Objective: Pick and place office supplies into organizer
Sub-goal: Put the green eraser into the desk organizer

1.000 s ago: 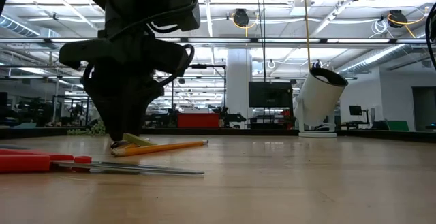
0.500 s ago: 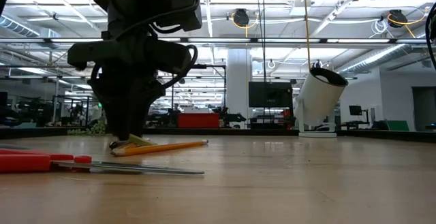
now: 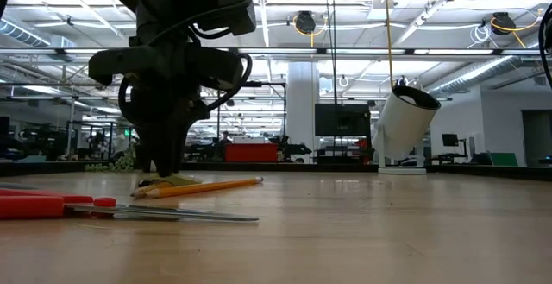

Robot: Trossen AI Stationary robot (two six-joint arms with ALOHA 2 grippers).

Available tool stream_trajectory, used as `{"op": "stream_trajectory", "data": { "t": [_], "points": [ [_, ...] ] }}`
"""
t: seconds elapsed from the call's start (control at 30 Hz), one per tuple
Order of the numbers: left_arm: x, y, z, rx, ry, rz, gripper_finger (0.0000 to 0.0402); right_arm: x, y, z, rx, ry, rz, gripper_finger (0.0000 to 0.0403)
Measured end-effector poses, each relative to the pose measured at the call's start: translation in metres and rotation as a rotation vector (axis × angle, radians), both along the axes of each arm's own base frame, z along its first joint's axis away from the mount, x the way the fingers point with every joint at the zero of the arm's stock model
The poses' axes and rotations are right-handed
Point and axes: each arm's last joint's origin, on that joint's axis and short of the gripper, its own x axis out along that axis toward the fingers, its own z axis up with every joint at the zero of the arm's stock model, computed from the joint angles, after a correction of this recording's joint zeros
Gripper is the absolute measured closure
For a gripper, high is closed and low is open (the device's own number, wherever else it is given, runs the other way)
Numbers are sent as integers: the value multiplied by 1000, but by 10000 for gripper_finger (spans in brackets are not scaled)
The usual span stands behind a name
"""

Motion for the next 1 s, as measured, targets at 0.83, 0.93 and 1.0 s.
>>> {"op": "stream_trajectory", "data": {
  "t": [0.83,0.93,1.0],
  "points": [
    [-2,6,2,-62,68,439,219,0,1,-1,-15,10,-1,310],
    [3,11,3,-106,42,554,184,1,1,-1,-15,10,-1,310],
    [4,14,3,-103,36,610,165,0,1,-1,-15,10,-1,310]
  ]
}}
